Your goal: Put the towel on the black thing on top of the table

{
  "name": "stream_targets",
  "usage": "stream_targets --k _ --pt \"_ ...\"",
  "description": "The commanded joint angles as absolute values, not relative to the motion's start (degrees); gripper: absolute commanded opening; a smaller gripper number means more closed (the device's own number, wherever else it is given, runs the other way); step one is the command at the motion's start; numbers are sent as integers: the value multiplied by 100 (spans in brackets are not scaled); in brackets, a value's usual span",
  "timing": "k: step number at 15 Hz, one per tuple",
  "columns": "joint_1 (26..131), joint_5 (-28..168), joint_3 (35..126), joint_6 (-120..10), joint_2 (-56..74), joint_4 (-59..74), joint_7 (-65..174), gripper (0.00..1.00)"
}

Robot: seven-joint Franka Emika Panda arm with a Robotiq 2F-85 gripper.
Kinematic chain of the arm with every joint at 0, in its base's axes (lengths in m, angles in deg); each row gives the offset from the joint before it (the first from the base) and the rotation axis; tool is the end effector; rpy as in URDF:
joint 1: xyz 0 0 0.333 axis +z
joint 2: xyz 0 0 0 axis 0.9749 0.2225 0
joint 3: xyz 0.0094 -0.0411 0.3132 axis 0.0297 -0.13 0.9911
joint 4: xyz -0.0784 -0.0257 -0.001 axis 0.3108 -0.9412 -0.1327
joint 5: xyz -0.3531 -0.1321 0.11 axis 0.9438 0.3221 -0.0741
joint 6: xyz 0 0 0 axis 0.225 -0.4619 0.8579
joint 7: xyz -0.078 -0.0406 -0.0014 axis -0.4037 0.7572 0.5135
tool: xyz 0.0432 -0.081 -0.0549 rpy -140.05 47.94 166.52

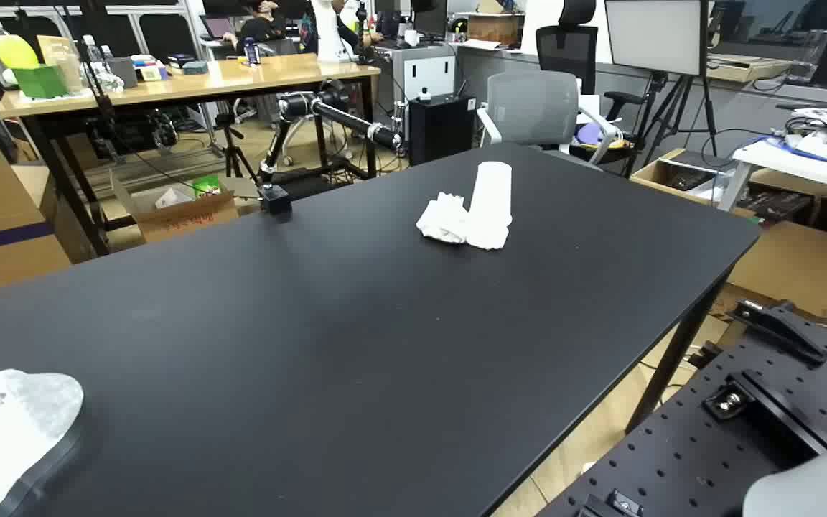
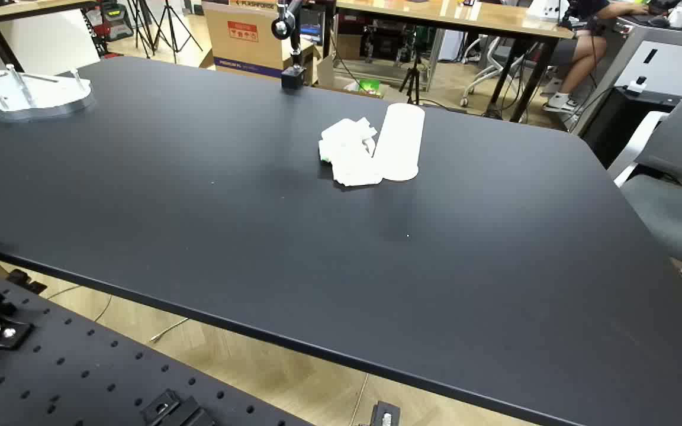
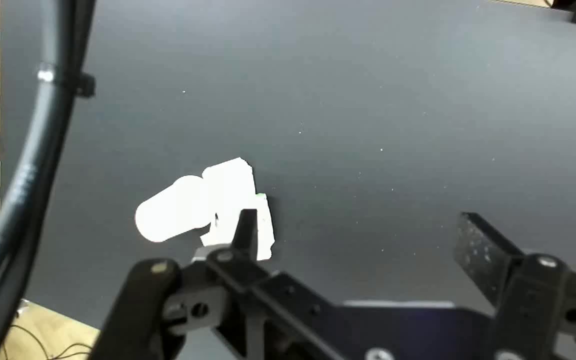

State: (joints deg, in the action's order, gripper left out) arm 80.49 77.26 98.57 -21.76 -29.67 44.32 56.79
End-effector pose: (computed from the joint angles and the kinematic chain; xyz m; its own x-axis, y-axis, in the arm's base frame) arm 0.4112 0.1202 0.5041 0.9568 0.2710 -0.1050 0.2895 -0.9207 0.2617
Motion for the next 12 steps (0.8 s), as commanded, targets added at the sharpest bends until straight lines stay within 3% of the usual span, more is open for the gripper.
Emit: stream_targets --k 1,12 --pt "8228 7782 9705 -2158 -2941 4416 5624 100" --pt "8191 7912 9740 -2305 -2973 4465 5494 100"
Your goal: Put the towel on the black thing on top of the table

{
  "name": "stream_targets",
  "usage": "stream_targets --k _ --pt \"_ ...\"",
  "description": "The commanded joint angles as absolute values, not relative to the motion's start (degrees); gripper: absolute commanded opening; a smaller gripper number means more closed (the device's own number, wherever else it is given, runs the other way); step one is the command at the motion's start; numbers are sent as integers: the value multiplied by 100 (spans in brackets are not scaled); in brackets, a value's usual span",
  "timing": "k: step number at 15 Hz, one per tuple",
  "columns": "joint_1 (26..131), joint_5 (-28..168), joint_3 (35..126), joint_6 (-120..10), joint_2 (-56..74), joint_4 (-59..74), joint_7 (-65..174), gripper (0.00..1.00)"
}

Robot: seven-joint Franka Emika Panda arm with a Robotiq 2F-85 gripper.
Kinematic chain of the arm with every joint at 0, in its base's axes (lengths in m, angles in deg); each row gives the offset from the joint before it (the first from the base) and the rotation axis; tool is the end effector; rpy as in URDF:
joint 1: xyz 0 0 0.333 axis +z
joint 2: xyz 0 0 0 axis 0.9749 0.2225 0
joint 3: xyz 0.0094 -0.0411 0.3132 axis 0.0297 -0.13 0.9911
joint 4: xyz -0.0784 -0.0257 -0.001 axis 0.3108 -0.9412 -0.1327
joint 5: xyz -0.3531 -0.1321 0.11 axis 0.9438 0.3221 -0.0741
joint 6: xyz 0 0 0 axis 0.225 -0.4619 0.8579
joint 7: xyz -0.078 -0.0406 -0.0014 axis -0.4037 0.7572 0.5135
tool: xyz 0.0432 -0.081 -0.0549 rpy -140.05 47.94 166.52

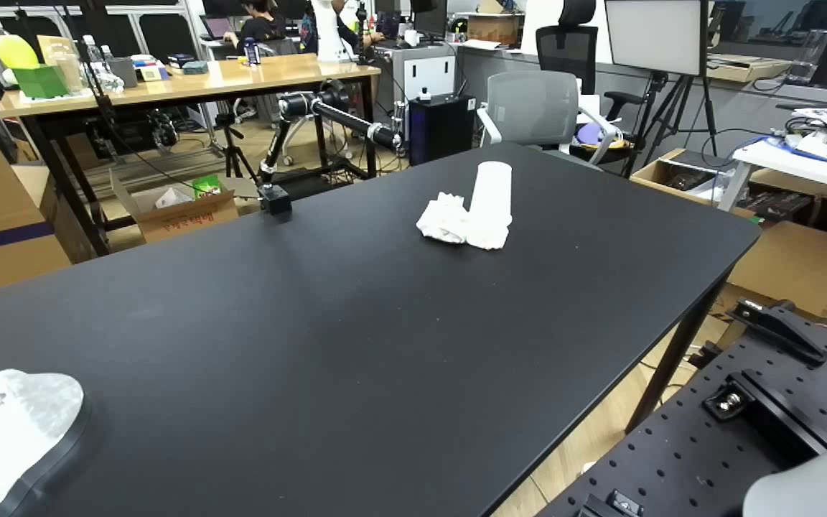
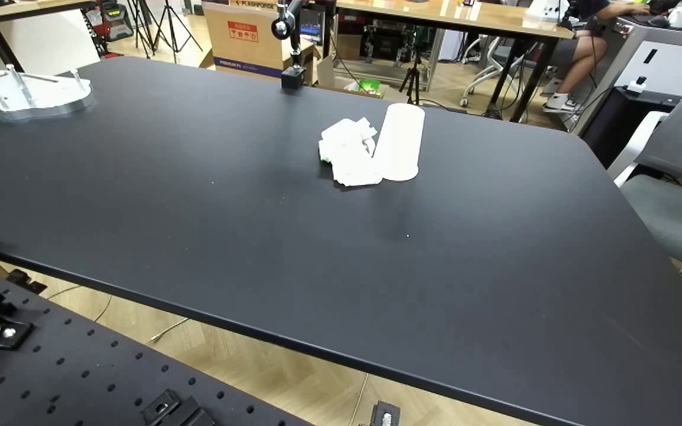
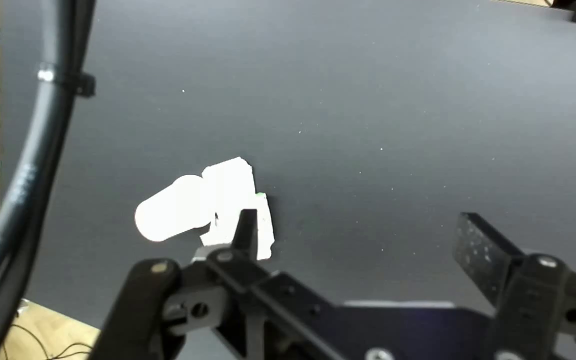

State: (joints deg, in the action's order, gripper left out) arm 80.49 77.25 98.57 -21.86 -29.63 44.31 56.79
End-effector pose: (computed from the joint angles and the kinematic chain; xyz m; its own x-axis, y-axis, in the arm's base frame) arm 0.4115 0.1203 0.5040 0.9568 0.2715 -0.1039 0.2896 -0.9208 0.2613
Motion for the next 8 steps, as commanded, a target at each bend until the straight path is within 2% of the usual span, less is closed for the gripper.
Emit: stream_targets --k 1,8 --pt "8144 8014 9745 -2485 -2995 4525 5330 100" --pt "7583 8800 9286 -4011 -2762 5195 4433 100"
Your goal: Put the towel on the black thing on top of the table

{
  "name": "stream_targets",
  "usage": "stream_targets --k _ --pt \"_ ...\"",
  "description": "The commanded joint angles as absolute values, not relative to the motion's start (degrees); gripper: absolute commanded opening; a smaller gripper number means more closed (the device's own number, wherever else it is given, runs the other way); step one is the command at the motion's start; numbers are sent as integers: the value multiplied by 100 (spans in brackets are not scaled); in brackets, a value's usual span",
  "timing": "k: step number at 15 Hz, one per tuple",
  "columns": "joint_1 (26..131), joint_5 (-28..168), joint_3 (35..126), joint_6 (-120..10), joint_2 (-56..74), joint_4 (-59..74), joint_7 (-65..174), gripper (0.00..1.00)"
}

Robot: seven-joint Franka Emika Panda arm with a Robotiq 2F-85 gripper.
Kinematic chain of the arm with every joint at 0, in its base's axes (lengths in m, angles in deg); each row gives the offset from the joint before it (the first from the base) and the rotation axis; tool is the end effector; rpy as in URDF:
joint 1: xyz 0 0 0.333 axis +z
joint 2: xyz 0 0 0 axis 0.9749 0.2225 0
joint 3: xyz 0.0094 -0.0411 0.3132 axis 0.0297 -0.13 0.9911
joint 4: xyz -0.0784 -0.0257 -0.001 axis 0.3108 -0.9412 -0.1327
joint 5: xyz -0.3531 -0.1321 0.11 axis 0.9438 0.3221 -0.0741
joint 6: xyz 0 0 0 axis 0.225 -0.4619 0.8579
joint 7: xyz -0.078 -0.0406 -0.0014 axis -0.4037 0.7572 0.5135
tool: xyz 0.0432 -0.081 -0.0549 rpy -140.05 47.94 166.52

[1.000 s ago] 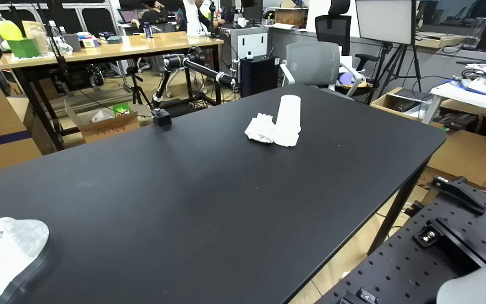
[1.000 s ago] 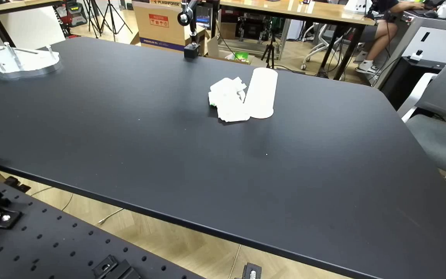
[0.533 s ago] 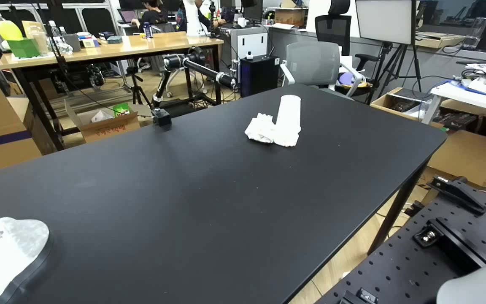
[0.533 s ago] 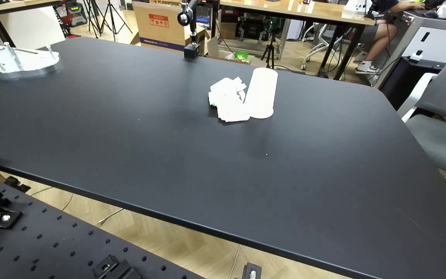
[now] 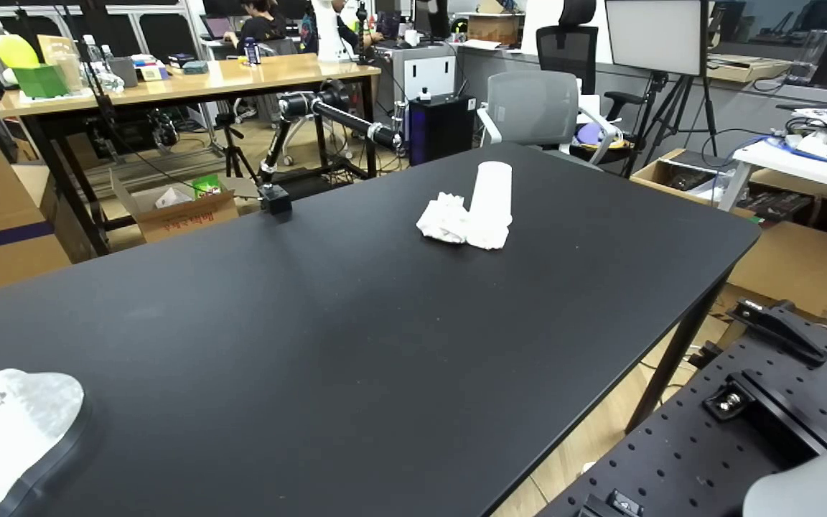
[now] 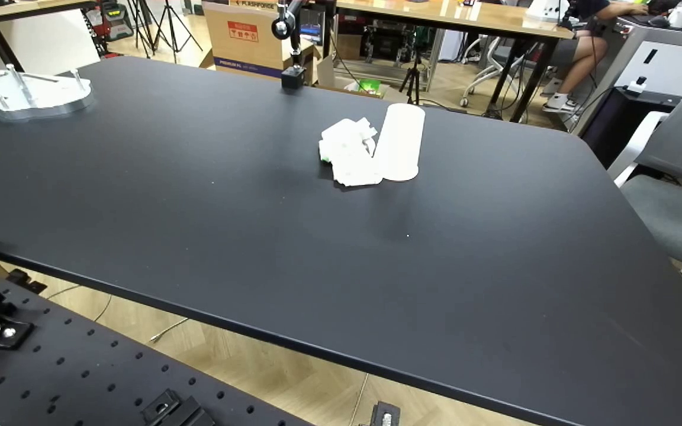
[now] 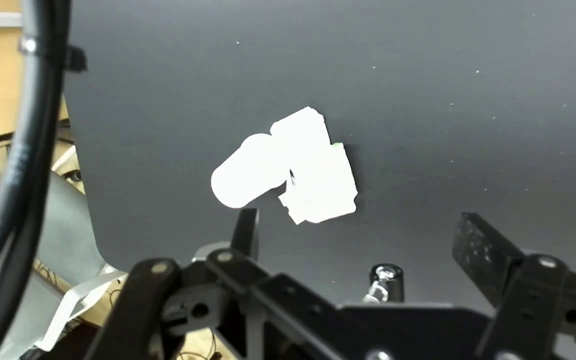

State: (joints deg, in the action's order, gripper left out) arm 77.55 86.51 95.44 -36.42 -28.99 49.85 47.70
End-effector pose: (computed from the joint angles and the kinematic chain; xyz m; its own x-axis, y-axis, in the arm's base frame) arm 0.4364 0.0716 0.4787 0.9853 0.1508 0.0807 0.1122 -0.9261 0.3603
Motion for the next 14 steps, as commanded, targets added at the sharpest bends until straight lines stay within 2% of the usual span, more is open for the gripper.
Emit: stream_targets --k 1,5,14 --pt "7513 8700 9131 -4139 -2681 5269 4532 100" --pt "7234 8866 8725 -4390 -2222 5396 4860 100" --pt "7315 8666 8615 -4671 -2077 5407 5007 100"
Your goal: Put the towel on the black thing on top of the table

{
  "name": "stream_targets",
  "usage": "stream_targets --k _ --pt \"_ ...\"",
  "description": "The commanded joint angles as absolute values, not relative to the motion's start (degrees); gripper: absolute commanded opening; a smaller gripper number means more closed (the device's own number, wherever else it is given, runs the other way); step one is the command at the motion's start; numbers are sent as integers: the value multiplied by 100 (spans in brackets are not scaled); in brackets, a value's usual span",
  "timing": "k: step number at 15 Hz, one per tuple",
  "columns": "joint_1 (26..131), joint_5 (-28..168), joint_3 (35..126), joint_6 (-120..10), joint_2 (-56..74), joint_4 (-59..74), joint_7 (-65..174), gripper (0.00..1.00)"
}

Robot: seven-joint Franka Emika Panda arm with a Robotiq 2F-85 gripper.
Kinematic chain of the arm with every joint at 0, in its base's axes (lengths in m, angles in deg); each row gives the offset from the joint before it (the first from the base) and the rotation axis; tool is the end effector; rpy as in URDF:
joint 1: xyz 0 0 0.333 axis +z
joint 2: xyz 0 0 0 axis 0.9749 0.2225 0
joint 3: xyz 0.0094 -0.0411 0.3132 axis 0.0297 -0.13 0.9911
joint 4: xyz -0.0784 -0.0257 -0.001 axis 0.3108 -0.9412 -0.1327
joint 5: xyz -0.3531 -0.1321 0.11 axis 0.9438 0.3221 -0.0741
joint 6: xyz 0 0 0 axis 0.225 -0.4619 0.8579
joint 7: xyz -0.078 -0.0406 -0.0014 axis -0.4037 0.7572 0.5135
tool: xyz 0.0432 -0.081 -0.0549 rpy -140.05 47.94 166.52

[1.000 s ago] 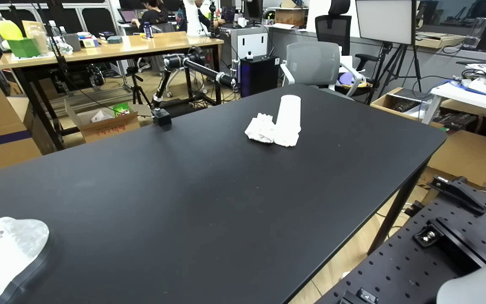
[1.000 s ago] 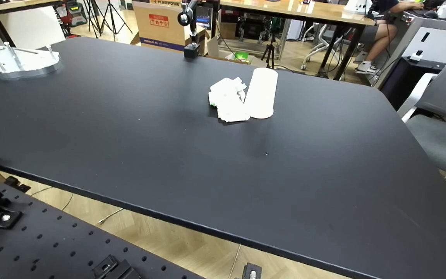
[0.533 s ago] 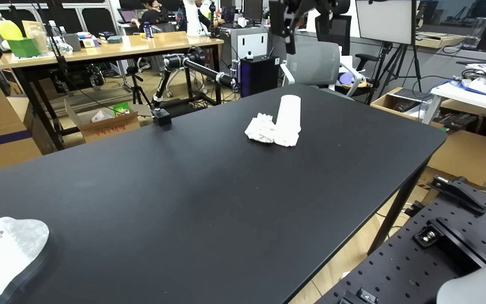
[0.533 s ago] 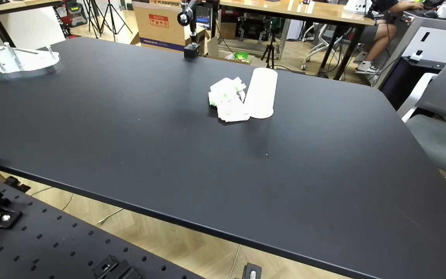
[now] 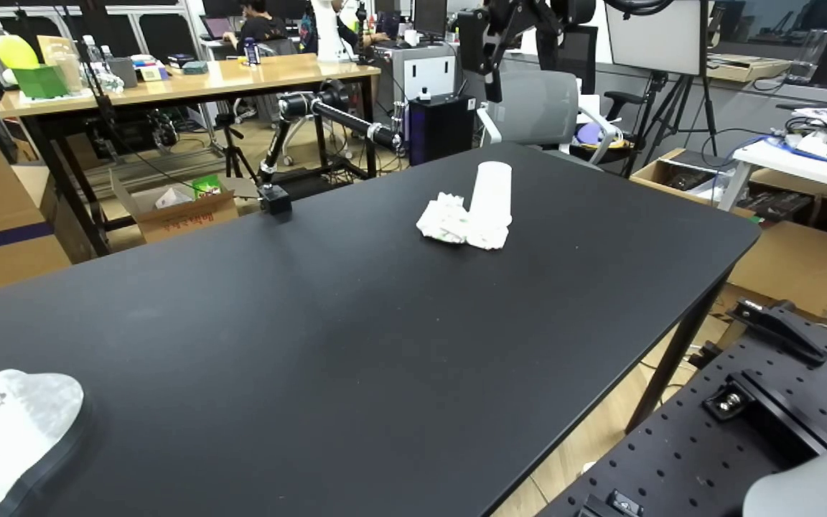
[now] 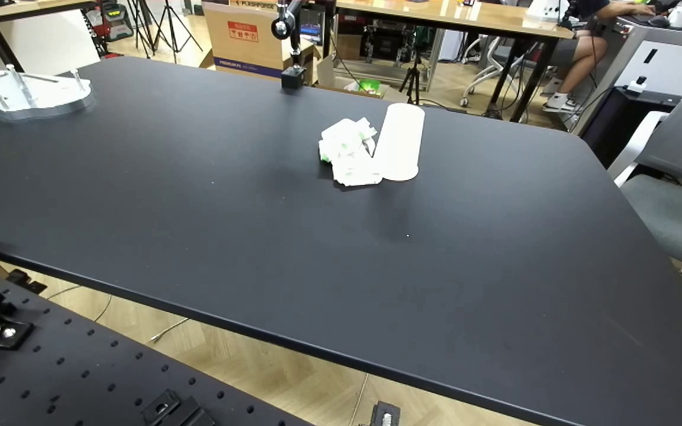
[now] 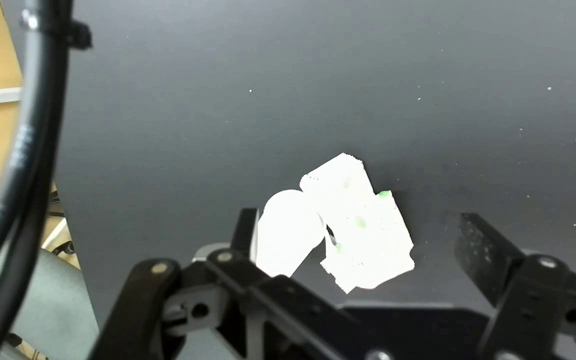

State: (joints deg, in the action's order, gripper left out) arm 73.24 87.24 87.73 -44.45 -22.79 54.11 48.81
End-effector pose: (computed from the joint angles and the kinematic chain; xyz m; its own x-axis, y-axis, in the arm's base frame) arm 0.4514 -0.0195 0.4091 0.9995 0.0135 0.0273 0.0047 -0.9539 0.3000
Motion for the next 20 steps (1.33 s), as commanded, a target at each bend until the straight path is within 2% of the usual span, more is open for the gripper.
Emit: stream_targets --k 1,9,14,17,19,20 --pt "7288 8737 8571 -4820 -1994 5435 5076 100" --pt "7145 8344 7991 -6057 -588 5052 6616 100" --pt "7263 9116 7953 -6771 20 4704 5872 100" --pt "7331 8369 8089 -6847 334 4559 6055 100" --pt "6959 7098 8691 -6446 405 4546 7161 100" --pt "7302 7691 8223 -6718 299 4701 6631 100"
